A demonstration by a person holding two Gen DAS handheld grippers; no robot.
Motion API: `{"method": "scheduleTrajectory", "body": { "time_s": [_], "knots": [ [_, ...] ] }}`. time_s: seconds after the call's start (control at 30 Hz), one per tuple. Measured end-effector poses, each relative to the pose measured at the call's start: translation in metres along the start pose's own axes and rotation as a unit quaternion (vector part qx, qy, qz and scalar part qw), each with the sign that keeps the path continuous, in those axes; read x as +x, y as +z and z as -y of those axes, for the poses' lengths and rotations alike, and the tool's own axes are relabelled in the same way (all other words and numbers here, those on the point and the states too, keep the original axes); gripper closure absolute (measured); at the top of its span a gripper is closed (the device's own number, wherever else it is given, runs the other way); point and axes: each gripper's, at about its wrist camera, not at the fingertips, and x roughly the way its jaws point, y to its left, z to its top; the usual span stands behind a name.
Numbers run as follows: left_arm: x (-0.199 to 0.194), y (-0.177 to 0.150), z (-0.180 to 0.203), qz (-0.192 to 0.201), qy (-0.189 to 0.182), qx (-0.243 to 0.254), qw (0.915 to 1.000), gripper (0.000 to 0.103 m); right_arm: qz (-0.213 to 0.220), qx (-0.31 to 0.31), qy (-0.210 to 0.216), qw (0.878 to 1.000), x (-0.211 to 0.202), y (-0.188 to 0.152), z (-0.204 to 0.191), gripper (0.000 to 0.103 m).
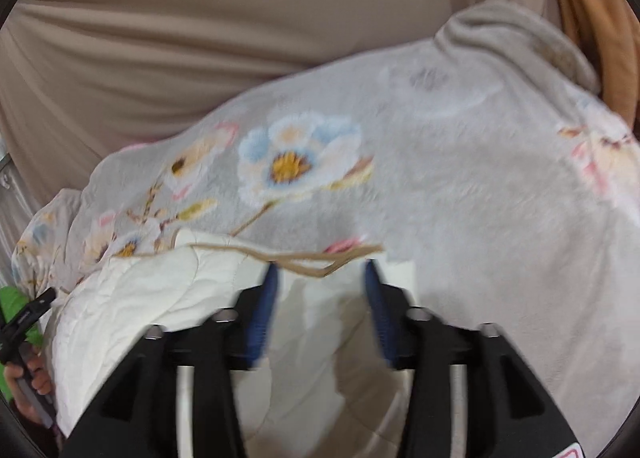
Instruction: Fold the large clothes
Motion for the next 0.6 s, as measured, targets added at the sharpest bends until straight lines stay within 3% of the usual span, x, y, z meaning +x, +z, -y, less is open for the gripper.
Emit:
{"method": "scheduleTrajectory", "body": {
  "time_s": [0.1,0.17,0.2,0.23,0.27,0.3,0.43,0.5,0.53,0.6],
  "knots": [
    [0.01,0.002,-0.02,-0.041,-0.019,-0.039,0.9982,0.015,-0.026,0.029,-0.004,0.999,0.017,0.002,0.012,0.042],
    [0.023,-0.002,-0.025,-0.073,-0.034,-0.059,0.995,0.021,-0.064,0.037,0.0,0.997,0.031,-0.001,0.014,0.051],
    [0.029,-0.003,-0.023,-0.084,-0.047,-0.057,0.9938,0.041,-0.076,0.031,0.01,0.997,0.036,-0.003,0.01,0.074],
    [0.033,-0.004,-0.018,-0.094,-0.058,-0.048,0.9927,0.057,-0.074,0.022,0.011,0.997,0.035,-0.003,0.005,0.084],
    [0.032,-0.005,-0.014,-0.093,-0.056,-0.042,0.9932,0.065,-0.063,0.015,0.01,0.998,0.03,-0.003,0.001,0.087],
    [0.028,-0.004,-0.011,-0.086,-0.057,-0.039,0.9939,0.085,-0.043,0.003,0.015,0.999,0.019,0.0,-0.006,0.091],
    [-0.007,0.008,-0.018,-0.035,-0.076,-0.059,0.9947,0.091,0.053,-0.015,0.059,0.997,-0.036,0.014,-0.021,0.094],
    [-0.01,0.008,-0.02,-0.029,-0.06,-0.056,0.9962,0.091,0.076,-0.03,0.054,0.995,-0.046,0.017,-0.027,0.094],
    [-0.005,0.006,-0.021,-0.035,-0.047,-0.049,0.9971,0.091,0.07,-0.039,0.042,0.996,-0.04,0.017,-0.029,0.094],
    [0.022,-0.01,-0.024,-0.077,-0.031,-0.045,0.9955,0.091,0.005,-0.037,0.007,0.999,-0.001,0.011,-0.02,0.094]
  ]
}}
